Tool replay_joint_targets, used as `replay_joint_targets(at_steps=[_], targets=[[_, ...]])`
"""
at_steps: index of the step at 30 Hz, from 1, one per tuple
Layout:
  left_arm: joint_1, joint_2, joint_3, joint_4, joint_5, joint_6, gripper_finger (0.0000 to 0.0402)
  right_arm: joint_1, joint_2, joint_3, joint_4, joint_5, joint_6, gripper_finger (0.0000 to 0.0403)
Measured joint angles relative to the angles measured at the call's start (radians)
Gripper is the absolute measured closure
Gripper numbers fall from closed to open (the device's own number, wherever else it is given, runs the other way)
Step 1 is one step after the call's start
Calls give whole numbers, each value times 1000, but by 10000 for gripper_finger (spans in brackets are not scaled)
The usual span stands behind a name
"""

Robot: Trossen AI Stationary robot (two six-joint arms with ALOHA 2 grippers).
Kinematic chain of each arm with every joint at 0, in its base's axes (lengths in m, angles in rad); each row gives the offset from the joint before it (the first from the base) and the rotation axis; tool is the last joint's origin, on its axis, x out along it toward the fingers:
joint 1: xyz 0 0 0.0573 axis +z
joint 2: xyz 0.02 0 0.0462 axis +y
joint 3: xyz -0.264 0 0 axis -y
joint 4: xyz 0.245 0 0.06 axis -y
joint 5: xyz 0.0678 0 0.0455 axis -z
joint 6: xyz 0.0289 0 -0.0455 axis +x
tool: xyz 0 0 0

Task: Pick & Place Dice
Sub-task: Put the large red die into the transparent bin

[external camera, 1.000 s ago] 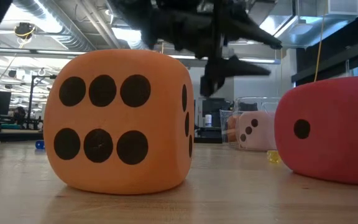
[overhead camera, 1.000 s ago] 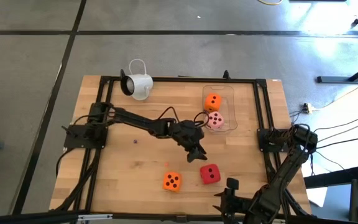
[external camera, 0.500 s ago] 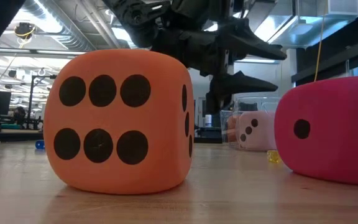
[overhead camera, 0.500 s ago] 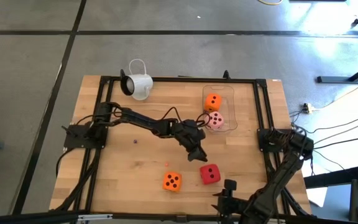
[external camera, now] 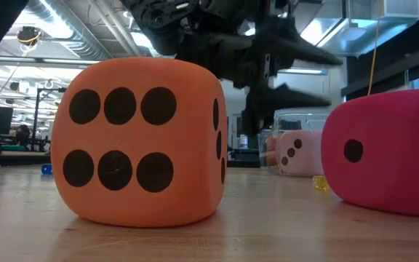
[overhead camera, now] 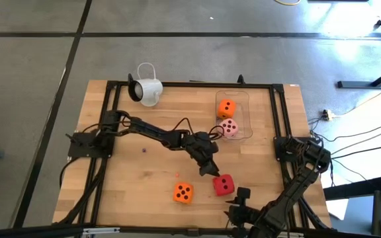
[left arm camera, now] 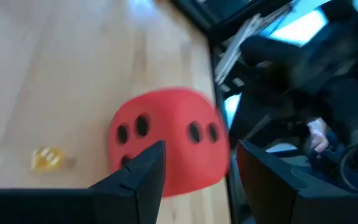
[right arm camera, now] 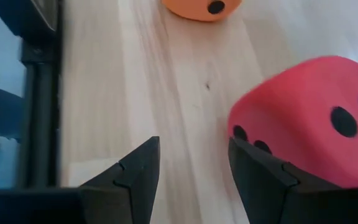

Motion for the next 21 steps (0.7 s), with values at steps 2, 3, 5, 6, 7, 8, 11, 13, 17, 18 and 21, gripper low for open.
replay_joint_targets(at_steps=[2,3,5,6,7,8,11,13,17,18,21], targets=[[2,20,2,9,-25,-9,210,-1,0,0,-19,0,3,213],[4,28,6,7,-37,-14,210,-1,0,0,-26,0,3,213],[10,48,23,2,-40,-18,210,-2,0,-1,-35,0,3,213],[11,64,40,7,-41,-18,210,-2,0,-1,-36,0,3,213],[13,75,53,9,-40,-19,210,-3,0,-1,-38,0,3,213],[14,85,65,5,-36,-24,210,-3,0,-1,-40,0,3,213],[13,120,116,-1,-27,-26,210,-3,0,-1,-42,0,3,213],[9,141,147,-4,-3,-26,210,-3,0,-1,-44,0,4,213],[-6,161,198,-92,35,0,209,-3,0,-3,-47,0,4,213],[-11,162,204,-124,37,19,209,-3,0,-7,-48,0,6,213],[-23,161,212,-174,34,42,204,-3,0,-24,-49,-1,12,213]])
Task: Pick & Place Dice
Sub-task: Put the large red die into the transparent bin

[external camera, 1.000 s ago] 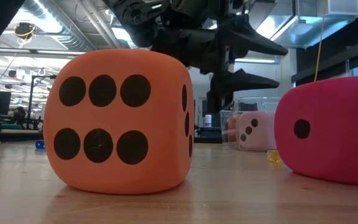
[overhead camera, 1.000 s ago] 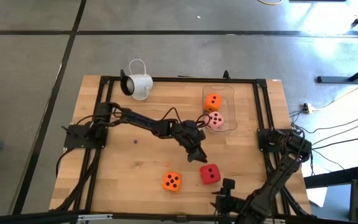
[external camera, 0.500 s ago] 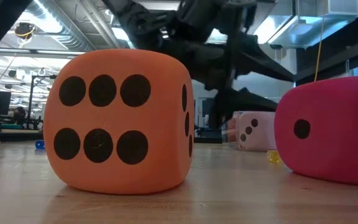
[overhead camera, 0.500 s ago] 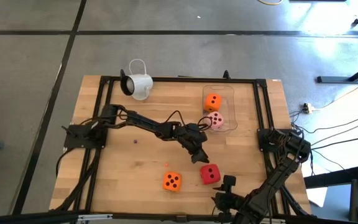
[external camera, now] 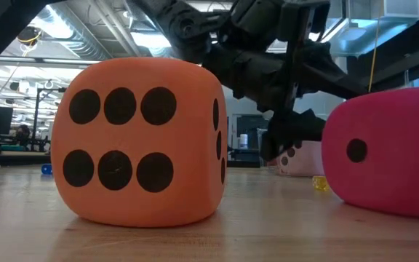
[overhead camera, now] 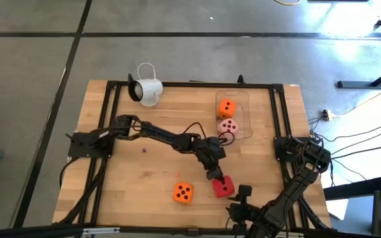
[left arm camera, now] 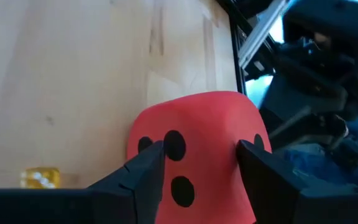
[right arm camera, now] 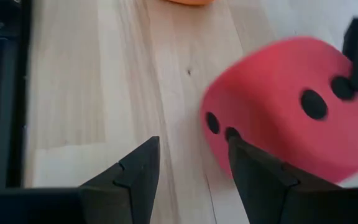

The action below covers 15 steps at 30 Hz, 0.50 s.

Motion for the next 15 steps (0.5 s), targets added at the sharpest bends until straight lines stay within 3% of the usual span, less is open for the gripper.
replay_joint_targets(at_steps=[10,15], targets=[[-38,-5,2,-50,-96,15,180,0,0,-37,16,-2,58,213],[-53,-5,2,-59,-92,18,187,0,0,-37,16,-2,58,213]])
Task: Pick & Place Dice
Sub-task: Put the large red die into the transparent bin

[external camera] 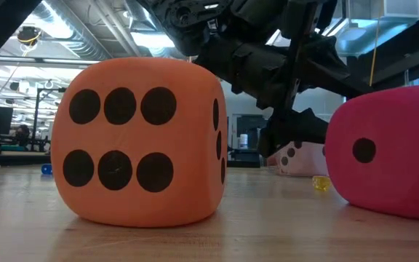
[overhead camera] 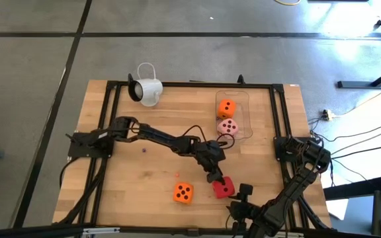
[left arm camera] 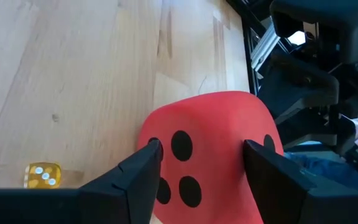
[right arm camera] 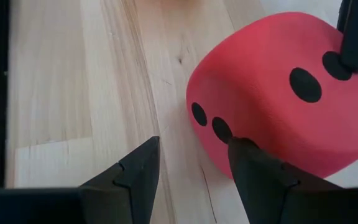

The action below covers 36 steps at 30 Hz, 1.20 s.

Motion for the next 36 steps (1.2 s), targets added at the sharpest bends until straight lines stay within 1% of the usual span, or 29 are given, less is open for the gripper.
replay_joint_targets(at_steps=[3,6,14,16,18,21,28,36], targets=[[-6,0,0,1,11,8,201,0,0,0,0,4,0,213],[-12,0,0,4,13,11,230,0,0,0,0,6,1,213],[-10,1,-3,30,26,11,351,7,0,0,3,13,37,213],[-2,2,-4,49,31,2,375,13,0,0,2,20,60,213],[2,4,-4,75,57,-12,390,24,0,0,1,35,88,213],[10,7,-6,110,82,-35,393,42,-1,0,-9,40,130,213],[16,-29,-8,109,100,-34,398,89,-1,0,-55,40,288,213],[28,-90,-6,121,81,-9,399,120,-2,1,-61,61,383,213]])
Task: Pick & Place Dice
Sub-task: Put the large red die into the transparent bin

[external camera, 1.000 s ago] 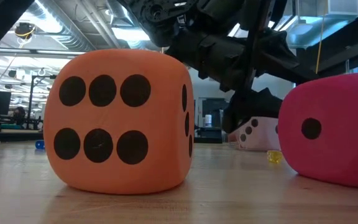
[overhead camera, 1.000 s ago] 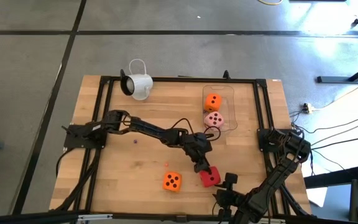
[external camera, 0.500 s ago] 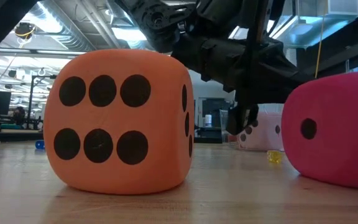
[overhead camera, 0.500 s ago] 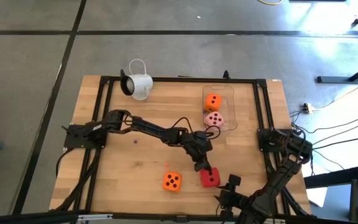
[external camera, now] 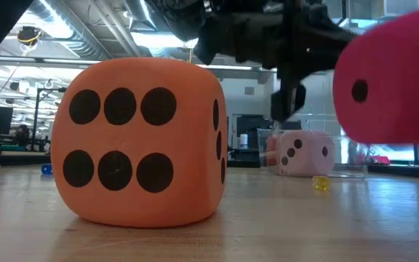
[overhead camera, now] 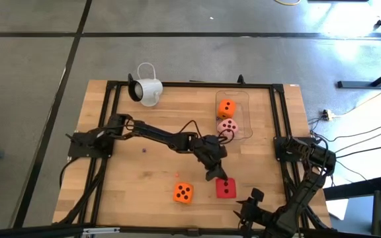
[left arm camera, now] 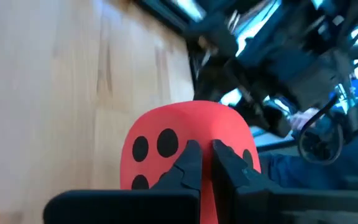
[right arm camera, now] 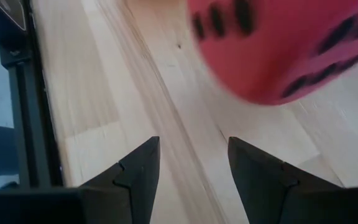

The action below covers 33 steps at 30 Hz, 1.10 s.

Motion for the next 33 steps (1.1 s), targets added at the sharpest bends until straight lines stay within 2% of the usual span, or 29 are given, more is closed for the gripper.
replay_joint_targets(at_steps=[5,12,21,26,33], targets=[[28,-67,0,3,-78,63,400,3,0,0,1,2,5,213],[88,-154,1,63,-218,245,401,3,0,1,8,30,2,213],[178,-213,3,99,-551,461,401,3,0,1,12,47,2,213],[216,-212,3,74,-536,454,401,3,0,1,12,46,2,213],[213,-212,3,-7,-532,455,401,5,0,1,4,52,-9,213]])
